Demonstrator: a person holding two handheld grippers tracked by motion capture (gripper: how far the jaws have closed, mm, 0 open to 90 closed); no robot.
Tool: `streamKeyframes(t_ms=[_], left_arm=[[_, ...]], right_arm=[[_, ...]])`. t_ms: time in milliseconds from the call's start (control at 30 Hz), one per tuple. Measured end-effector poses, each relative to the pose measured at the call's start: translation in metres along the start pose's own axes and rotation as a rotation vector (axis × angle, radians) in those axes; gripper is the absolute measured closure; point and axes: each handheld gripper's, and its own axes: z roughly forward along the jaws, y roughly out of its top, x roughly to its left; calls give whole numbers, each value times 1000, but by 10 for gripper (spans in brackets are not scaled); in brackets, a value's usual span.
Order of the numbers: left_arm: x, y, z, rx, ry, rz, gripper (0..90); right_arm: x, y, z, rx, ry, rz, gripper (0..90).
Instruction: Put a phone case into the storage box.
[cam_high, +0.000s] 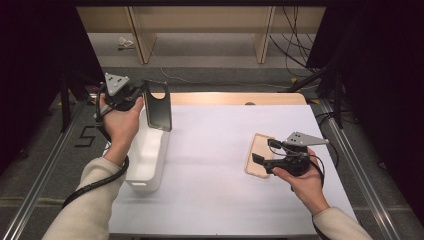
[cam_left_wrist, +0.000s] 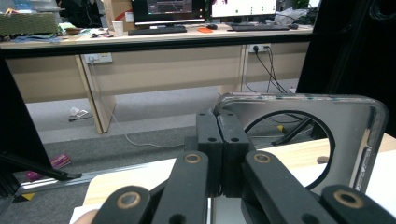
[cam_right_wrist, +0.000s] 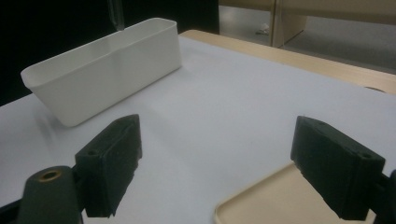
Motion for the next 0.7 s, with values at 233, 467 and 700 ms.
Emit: streamKeyframes(t_ms=[233,467,700], left_arm=[[7,1,3,2,13,-19,890],[14,4,6,2,36,-16,890],[18,1,10,6,50,-16,890]], right_arm=[[0,0,0,2,-1,6,171],[-1,0,0,0,-1,7,171],[-1,-1,0,0,-1,10,170]])
